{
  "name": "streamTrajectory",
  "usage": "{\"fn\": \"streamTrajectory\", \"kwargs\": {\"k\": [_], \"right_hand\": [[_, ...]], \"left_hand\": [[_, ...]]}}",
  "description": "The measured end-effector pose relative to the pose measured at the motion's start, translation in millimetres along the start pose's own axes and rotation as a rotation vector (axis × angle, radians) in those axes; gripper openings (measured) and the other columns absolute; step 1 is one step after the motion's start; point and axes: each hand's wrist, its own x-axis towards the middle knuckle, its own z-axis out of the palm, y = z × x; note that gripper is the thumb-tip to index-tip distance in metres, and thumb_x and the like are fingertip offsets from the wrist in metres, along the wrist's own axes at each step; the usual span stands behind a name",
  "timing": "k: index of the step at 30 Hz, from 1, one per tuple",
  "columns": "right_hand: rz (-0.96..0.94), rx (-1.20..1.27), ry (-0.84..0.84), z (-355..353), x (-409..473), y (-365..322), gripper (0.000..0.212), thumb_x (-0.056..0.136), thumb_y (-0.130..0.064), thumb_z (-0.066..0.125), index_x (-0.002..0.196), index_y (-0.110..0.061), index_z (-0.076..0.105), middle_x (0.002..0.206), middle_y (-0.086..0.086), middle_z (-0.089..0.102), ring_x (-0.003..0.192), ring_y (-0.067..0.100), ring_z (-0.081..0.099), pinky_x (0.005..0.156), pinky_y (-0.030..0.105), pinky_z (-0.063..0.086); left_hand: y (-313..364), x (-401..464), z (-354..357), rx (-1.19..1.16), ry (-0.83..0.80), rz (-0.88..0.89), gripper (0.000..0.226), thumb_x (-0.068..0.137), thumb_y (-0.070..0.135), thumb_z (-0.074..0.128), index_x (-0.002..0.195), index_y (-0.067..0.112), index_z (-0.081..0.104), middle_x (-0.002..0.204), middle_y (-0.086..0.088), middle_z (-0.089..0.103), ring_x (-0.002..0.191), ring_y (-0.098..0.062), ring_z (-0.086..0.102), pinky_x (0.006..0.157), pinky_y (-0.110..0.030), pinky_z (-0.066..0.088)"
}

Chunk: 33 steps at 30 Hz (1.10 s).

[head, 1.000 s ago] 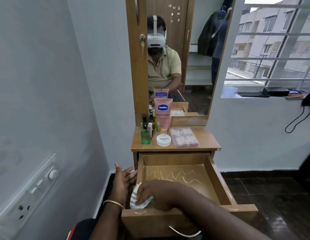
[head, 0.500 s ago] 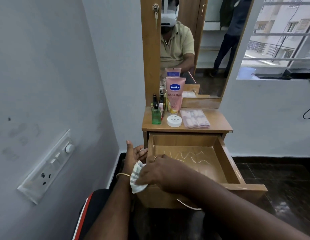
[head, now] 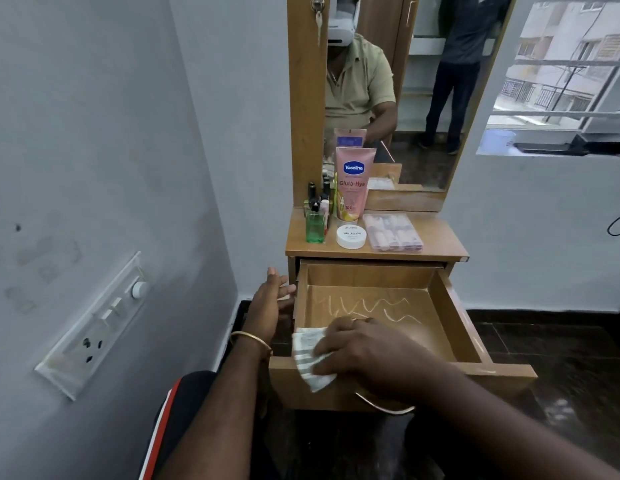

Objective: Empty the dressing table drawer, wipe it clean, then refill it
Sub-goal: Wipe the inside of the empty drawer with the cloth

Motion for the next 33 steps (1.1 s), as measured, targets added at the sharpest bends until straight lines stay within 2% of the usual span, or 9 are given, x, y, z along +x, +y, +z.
{"fn": "streamTrajectory", "kwargs": {"k": [4, 6, 9, 11, 15, 21, 23, 30, 33], "right_hand": [[0.009, -0.022, 0.053, 15, 28, -18, 0.049, 0.092, -0.008, 0.06, 0.136, -0.029, 0.055, 0.143, -0.007, 0.054, 0.132, 0.025, 0.046, 0.092, 0.045, 0.044], [0.011, -0.026, 0.074, 16, 25, -16, 0.05, 0.091, -0.007, 0.059, 0.137, -0.027, 0.055, 0.142, -0.009, 0.054, 0.132, 0.024, 0.046, 0.09, 0.044, 0.043], [0.023, 0.013, 0.06, 10, 5, -4, 0.038, 0.093, -0.016, 0.059, 0.127, -0.031, 0.063, 0.137, -0.015, 0.057, 0.131, 0.017, 0.044, 0.088, 0.037, 0.04], [0.039, -0.006, 0.026, 2, -11, 8, 0.033, 0.093, -0.021, 0.059, 0.123, -0.032, 0.066, 0.133, -0.016, 0.06, 0.13, 0.014, 0.045, 0.083, 0.03, 0.033], [0.078, -0.049, 0.018, -5, -30, 18, 0.031, 0.092, -0.024, 0.06, 0.12, -0.034, 0.068, 0.131, -0.018, 0.061, 0.128, 0.012, 0.048, 0.075, 0.03, 0.036], [0.046, -0.038, 0.089, 10, -12, 3, 0.042, 0.093, -0.02, 0.042, 0.123, -0.034, 0.067, 0.139, -0.013, 0.057, 0.127, 0.019, 0.053, 0.083, 0.039, 0.049], [0.065, 0.004, 0.07, 9, -14, 10, 0.041, 0.092, -0.011, 0.052, 0.123, -0.032, 0.068, 0.139, -0.012, 0.058, 0.128, 0.017, 0.051, 0.088, 0.04, 0.05], [0.161, 0.013, -0.034, -11, -88, 59, 0.035, 0.083, -0.008, 0.072, 0.107, -0.033, 0.075, 0.124, -0.018, 0.066, 0.121, 0.004, 0.053, 0.089, 0.036, 0.053], [0.209, 0.03, -0.001, -11, -107, 66, 0.034, 0.083, -0.01, 0.071, 0.108, -0.033, 0.076, 0.122, -0.018, 0.067, 0.119, 0.004, 0.055, 0.087, 0.034, 0.054]], "left_hand": [[7, -11, -5, 0.253, -0.009, 0.15, 0.072, 0.09, 0.074, 0.027, 0.135, 0.025, 0.052, 0.127, 0.007, 0.062, 0.116, -0.013, 0.058, 0.1, -0.041, 0.043], [10, -17, -7, 0.339, -0.029, 0.179, 0.063, 0.091, 0.072, 0.029, 0.13, 0.03, 0.054, 0.125, 0.01, 0.062, 0.115, -0.011, 0.057, 0.095, -0.034, 0.044], [20, -23, -1, 0.408, -0.035, 0.2, 0.037, 0.097, 0.061, 0.031, 0.115, 0.038, 0.055, 0.111, 0.013, 0.062, 0.101, -0.002, 0.056, 0.074, -0.019, 0.039], [28, -29, 9, 0.402, -0.051, 0.207, 0.047, 0.09, 0.07, 0.027, 0.112, 0.039, 0.055, 0.108, 0.016, 0.061, 0.098, 0.001, 0.054, 0.071, -0.017, 0.035], [30, -35, 36, 0.251, -0.074, 0.163, 0.08, 0.075, 0.084, 0.022, 0.123, 0.032, 0.06, 0.122, 0.013, 0.06, 0.113, -0.008, 0.053, 0.083, -0.026, 0.037], [24, -40, 58, 0.121, -0.096, 0.035, 0.093, 0.076, 0.085, 0.02, 0.132, 0.021, 0.058, 0.123, 0.005, 0.063, 0.122, -0.015, 0.053, 0.103, -0.034, 0.034], [21, -39, 57, 0.081, -0.088, 0.008, 0.087, 0.085, 0.077, 0.017, 0.133, 0.017, 0.058, 0.126, 0.001, 0.064, 0.117, -0.014, 0.055, 0.109, -0.038, 0.033], [16, -40, 55, 0.036, -0.084, 0.011, 0.096, 0.07, 0.083, 0.02, 0.128, 0.018, 0.061, 0.12, 0.001, 0.067, 0.116, -0.015, 0.058, 0.095, -0.034, 0.039], [14, -41, 55, 0.058, -0.077, 0.037, 0.095, 0.07, 0.084, 0.019, 0.126, 0.02, 0.061, 0.118, 0.002, 0.068, 0.115, -0.015, 0.058, 0.102, -0.038, 0.04]]}}
